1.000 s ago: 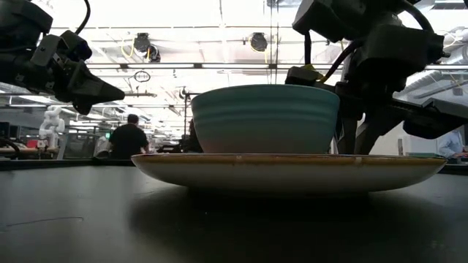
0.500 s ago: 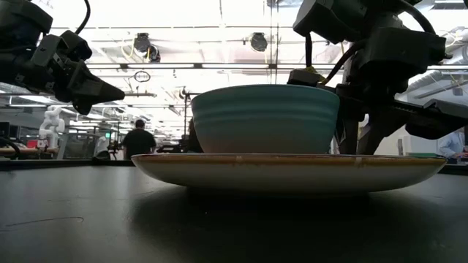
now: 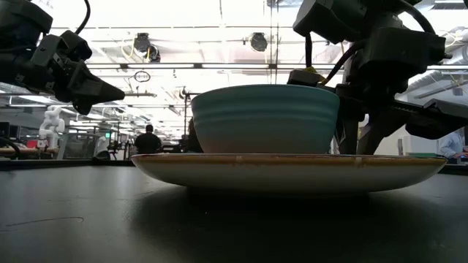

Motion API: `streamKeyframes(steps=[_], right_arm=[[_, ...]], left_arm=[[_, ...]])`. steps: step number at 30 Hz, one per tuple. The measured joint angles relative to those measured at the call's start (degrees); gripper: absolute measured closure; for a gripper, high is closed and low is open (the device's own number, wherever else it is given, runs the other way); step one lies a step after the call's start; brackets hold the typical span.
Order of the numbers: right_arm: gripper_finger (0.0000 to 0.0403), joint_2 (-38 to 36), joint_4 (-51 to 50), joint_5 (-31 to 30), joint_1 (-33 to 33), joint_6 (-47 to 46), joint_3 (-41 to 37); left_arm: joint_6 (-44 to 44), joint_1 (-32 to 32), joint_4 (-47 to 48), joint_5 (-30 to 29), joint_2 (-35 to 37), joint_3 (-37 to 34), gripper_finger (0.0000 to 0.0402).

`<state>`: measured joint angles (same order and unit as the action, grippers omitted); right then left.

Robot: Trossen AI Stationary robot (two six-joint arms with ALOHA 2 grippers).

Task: Set table place
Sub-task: Put the blue fork on the orange plate to the right of the green bowl

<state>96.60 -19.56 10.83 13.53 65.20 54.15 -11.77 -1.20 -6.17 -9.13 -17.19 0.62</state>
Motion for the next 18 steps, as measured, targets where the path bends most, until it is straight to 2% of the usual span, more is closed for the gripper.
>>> streamKeyframes(steps=[18], right_arm=[[0.0375, 0.0, 1.4, 0.1, -0.8, 0.0, 0.0]], left_arm=[[0.0, 0.0, 0.0, 0.0, 0.0, 0.0, 0.0371]])
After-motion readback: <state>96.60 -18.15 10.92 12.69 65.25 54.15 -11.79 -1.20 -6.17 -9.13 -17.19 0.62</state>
